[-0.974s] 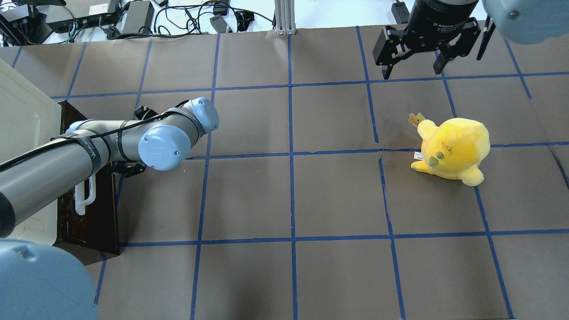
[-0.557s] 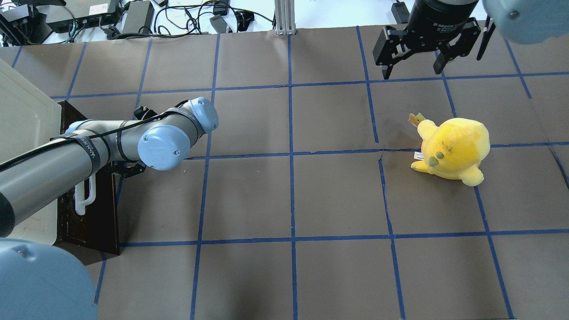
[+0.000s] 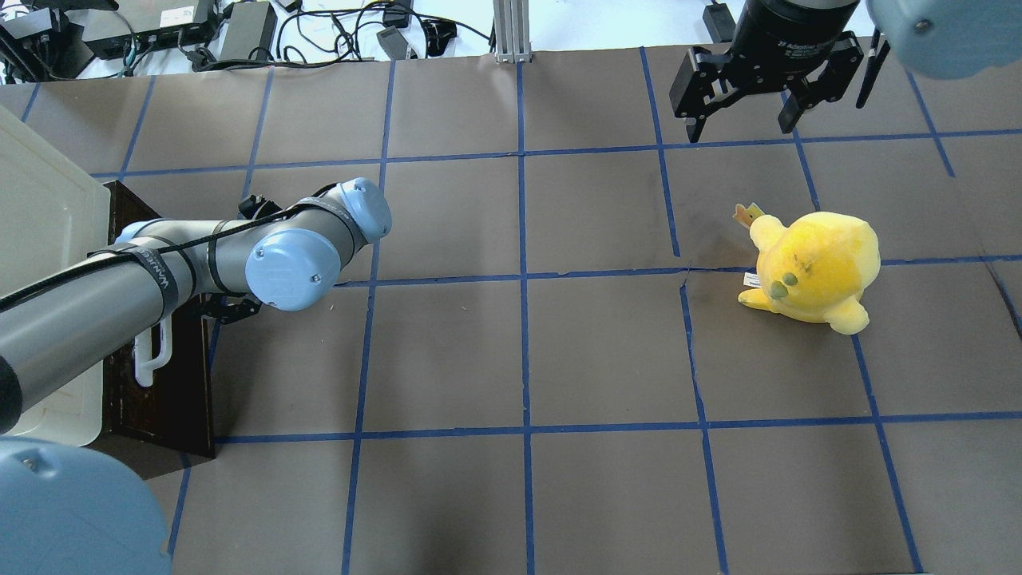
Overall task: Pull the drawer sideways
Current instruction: 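Lower the left gripper around the white bar handle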
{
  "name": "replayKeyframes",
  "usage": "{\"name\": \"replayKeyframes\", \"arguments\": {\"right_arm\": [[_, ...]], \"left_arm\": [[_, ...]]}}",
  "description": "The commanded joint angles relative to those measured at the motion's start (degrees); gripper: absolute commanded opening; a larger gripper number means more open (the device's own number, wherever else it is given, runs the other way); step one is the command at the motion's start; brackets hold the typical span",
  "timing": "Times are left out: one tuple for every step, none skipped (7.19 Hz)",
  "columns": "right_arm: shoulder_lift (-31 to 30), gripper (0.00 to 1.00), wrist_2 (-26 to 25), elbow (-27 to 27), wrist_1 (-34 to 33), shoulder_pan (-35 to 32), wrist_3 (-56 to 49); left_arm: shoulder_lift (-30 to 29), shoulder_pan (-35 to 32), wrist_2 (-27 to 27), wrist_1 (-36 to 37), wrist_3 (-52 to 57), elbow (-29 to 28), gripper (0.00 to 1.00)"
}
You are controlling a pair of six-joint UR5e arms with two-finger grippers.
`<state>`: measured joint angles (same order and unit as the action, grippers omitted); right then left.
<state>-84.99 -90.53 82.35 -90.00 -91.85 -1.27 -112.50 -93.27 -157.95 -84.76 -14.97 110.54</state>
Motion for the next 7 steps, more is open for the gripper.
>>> {"name": "replayKeyframes", "arguments": {"right_arm": [[0.0,1.0,0.0,0.0,0.0,0.0,0.04],[0.0,1.0,0.0,0.0,0.0,0.0,0.04],[0.0,1.0,0.0,0.0,0.0,0.0,0.04],[0.0,1.0,0.0,0.0,0.0,0.0,0.04],[0.0,1.0,0.0,0.0,0.0,0.0,0.04],[0.0,1.0,0.0,0.0,0.0,0.0,0.04],[0.0,1.0,0.0,0.0,0.0,0.0,0.04]], "left_arm": [[0.17,0.19,0.01,0.12,-0.06,0.21,0.83],[0.26,2.63,0.44,-0.05,0.03,0.38,0.82],[0.52,2.74,0.36,-0.23,0.03,0.3,0.82],[0.0,2.48,0.01,-0.14,0.38,0.03,0.83],[-0.18,1.87,-0.25,-0.14,0.38,-0.06,0.82],[-0.09,1.17,-0.26,-0.06,0.47,-0.06,0.82],[-0.09,0.9,-0.43,-0.06,0.64,-0.14,0.83]]}}
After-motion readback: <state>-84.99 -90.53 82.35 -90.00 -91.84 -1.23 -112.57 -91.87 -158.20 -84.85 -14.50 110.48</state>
